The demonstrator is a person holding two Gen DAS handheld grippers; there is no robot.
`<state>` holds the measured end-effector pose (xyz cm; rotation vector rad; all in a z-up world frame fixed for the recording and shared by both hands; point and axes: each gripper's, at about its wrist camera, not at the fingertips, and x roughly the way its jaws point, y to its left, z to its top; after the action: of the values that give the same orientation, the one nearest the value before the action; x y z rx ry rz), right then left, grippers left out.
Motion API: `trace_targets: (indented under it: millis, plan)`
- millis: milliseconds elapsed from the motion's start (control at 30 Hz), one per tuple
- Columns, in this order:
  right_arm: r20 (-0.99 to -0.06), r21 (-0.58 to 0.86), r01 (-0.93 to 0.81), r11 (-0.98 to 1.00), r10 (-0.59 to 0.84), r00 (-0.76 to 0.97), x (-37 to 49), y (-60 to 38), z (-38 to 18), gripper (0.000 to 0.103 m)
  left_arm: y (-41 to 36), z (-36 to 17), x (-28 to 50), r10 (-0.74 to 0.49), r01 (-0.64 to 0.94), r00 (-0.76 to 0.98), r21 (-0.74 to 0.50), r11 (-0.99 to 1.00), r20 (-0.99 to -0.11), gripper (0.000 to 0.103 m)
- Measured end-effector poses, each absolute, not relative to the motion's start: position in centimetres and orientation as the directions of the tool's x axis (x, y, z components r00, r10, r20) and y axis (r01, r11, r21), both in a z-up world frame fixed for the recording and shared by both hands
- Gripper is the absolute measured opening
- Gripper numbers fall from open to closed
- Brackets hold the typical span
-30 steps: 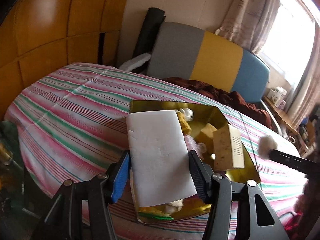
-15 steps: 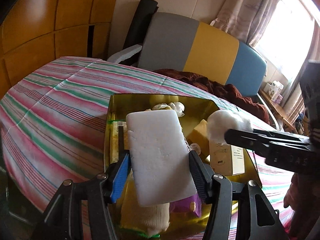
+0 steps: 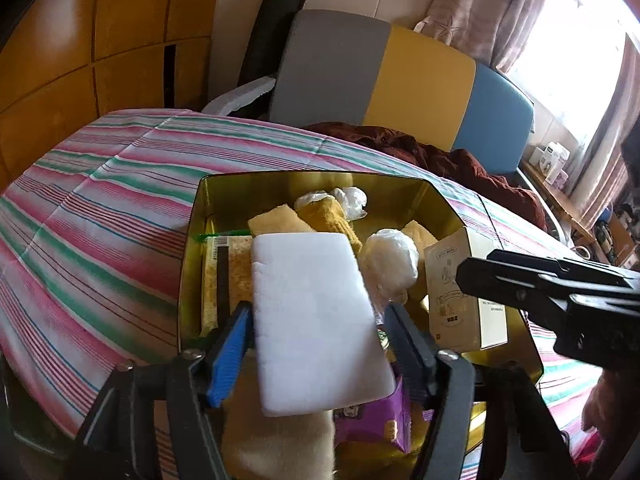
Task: Organize objects
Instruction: 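Open both grippers to release block and cotton ball into the tray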
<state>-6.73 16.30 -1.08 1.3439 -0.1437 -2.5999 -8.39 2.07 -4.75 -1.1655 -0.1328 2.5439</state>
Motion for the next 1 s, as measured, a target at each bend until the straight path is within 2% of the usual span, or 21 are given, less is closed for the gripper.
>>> trace_targets:
  millis: [167,367,667,733,800,933,1000]
  plan:
    - [-0.782,0.187,0.134,-0.973,-0.23,-0.579,-5.8,16.4,-0.6,0.046,1.9,-4.1,-7.8,0.345,-0.267,-0.616,-0.224,-0.937,-0.708,0.08]
    - [-0.772,0.185,0.115,-0.976,-0.217,-0.598,-4.9,16.5,-0.4,0.046,0.9,-2.9,-6.5,0.29,-0.237,-0.667,-0.173,-0.956,-0.686,0.081]
    - [-0.763,0.118,0.04,-0.992,-0.116,-0.636,-3.1,17.0,-0.8,0.049,-0.1,-0.9,-4.4,0.231,-0.204,-0.729,-0.118,-0.972,-0.645,0.086]
    - [-0.76,0.095,0.016,-0.995,-0.083,-0.645,-2.6,17.3,-0.9,0.052,-0.1,-0.6,-3.9,0.218,-0.195,-0.737,-0.107,-0.975,-0.639,0.088]
    - [-0.759,0.061,-0.009,-0.998,-0.04,-0.649,-2.2,17.4,-0.9,0.052,-0.1,-0.5,-3.6,0.201,-0.182,-0.743,-0.097,-0.979,-0.638,0.095]
    - [-0.75,0.019,-0.034,-0.999,0.008,-0.661,-1.2,17.7,-0.9,0.052,-0.1,-0.3,-2.9,0.171,-0.154,-0.755,-0.082,-0.985,-0.633,0.098]
    - [-0.744,0.003,-0.04,-0.999,0.024,-0.667,-0.5,17.9,-0.9,0.052,0.0,-0.3,-2.4,0.153,-0.138,-0.76,-0.073,-0.988,-0.632,0.103]
